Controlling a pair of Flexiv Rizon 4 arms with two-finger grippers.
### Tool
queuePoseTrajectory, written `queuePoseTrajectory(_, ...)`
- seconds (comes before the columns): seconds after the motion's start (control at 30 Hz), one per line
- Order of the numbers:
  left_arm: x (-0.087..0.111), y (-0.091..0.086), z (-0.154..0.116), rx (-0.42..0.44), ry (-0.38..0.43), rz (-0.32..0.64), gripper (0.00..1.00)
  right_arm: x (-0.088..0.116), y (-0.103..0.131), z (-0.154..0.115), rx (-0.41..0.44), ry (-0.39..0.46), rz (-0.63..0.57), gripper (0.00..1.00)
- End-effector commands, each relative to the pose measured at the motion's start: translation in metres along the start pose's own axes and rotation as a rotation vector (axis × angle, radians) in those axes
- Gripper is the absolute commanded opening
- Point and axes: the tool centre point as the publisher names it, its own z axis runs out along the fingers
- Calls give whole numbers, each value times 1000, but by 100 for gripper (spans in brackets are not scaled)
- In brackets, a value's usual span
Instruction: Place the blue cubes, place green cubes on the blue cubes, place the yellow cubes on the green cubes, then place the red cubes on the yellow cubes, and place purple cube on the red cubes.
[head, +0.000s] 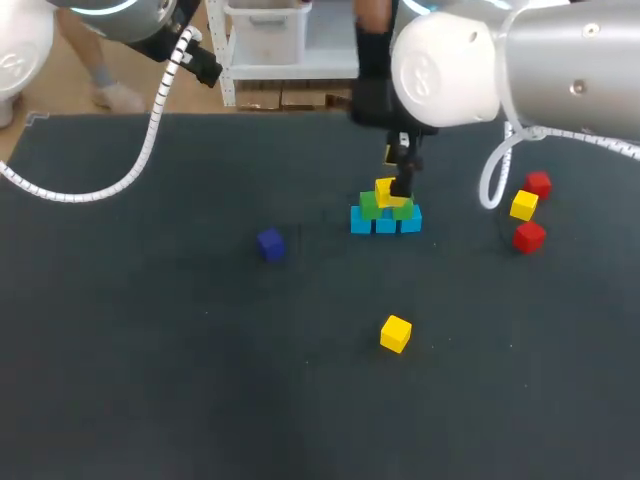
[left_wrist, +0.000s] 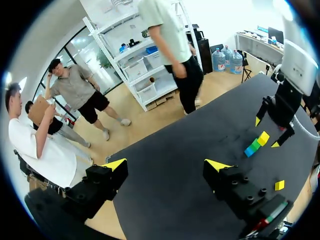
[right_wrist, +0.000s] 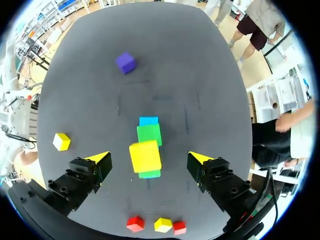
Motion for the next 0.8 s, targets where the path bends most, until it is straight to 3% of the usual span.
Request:
queuePoseTrajectory(0.03, 0, 0, 0, 1, -1, 1, 100, 23, 17, -9, 45, -21, 19, 100)
queuePoseTrajectory(0.43, 0, 0, 0, 1, -1, 1, 100, 75, 35, -9, 49, -16, 139, 100)
queuePoseTrajectory(0.8, 0, 0, 0, 1, -1, 1, 100, 121, 32, -6, 24, 33, 272, 100)
